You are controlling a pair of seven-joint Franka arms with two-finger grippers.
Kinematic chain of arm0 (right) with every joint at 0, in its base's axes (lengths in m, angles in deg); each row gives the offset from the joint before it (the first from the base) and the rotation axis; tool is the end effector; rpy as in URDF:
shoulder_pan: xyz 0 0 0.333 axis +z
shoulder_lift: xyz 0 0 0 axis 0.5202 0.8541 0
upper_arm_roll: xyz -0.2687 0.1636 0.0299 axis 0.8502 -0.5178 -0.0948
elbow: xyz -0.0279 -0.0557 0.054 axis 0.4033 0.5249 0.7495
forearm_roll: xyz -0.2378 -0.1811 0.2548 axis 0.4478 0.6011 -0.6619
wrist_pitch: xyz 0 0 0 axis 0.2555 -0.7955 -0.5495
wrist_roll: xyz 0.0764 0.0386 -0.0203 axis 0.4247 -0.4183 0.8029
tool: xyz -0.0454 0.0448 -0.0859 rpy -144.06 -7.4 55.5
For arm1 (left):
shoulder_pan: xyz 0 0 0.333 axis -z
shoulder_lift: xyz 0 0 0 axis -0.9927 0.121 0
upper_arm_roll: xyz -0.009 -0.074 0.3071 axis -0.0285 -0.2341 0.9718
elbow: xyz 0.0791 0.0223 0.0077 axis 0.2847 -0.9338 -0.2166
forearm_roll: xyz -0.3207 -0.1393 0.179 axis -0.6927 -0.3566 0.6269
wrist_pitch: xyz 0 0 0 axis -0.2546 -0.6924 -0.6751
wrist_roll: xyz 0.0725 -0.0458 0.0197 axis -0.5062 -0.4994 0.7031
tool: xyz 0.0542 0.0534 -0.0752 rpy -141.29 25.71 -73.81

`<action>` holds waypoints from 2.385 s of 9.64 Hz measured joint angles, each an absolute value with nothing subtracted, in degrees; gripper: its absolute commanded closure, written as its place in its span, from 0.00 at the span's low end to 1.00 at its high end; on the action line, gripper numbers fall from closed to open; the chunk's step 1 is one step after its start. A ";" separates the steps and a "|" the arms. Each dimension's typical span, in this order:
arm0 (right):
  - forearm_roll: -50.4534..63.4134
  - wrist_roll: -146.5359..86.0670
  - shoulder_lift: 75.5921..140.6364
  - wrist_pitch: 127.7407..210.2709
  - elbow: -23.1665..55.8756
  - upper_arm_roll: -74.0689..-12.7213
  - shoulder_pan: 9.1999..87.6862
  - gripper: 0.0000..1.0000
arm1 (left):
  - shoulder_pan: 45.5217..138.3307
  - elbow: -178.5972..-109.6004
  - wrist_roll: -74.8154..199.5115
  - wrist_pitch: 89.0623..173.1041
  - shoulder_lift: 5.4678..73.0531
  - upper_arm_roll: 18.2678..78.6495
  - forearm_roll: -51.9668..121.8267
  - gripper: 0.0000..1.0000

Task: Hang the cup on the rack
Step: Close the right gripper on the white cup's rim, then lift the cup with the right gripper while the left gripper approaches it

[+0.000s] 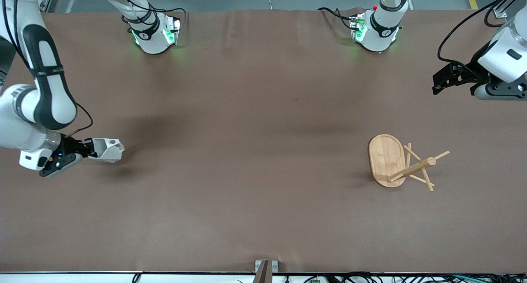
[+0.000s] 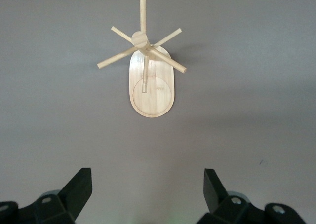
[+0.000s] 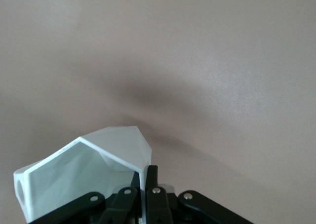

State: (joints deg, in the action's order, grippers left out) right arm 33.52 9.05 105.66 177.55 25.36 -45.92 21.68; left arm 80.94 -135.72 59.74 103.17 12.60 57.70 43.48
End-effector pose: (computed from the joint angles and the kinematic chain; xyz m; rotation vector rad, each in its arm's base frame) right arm 0.6072 -0.1269 0.3079 -2.9180 -0.6737 0.0259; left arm 0.5428 -0.0672 0.6234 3.1374 -0.0832 -0.0319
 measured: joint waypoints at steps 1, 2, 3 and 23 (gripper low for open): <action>33.43 6.52 104.27 174.58 23.95 -46.14 22.57 1.00 | 81.68 -135.71 59.34 103.41 13.03 56.90 42.71 0.00; 32.06 3.99 102.95 172.69 23.15 -46.67 23.94 1.00 | 83.17 -135.69 59.33 104.07 13.39 55.48 41.50 0.00; 29.15 1.37 101.82 171.08 22.93 -48.20 25.04 1.00 | 85.53 -135.68 59.29 104.94 13.72 54.33 40.36 0.00; -33.39 -19.98 104.88 150.95 17.42 -67.64 35.06 0.98 | 108.78 -135.71 28.35 135.48 22.92 48.36 28.85 0.00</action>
State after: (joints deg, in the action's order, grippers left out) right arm -33.39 -19.98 104.88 150.95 17.42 -67.64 35.06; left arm 108.78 -135.71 28.35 135.48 22.92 48.36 28.85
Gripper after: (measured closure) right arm 0.960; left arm 0.000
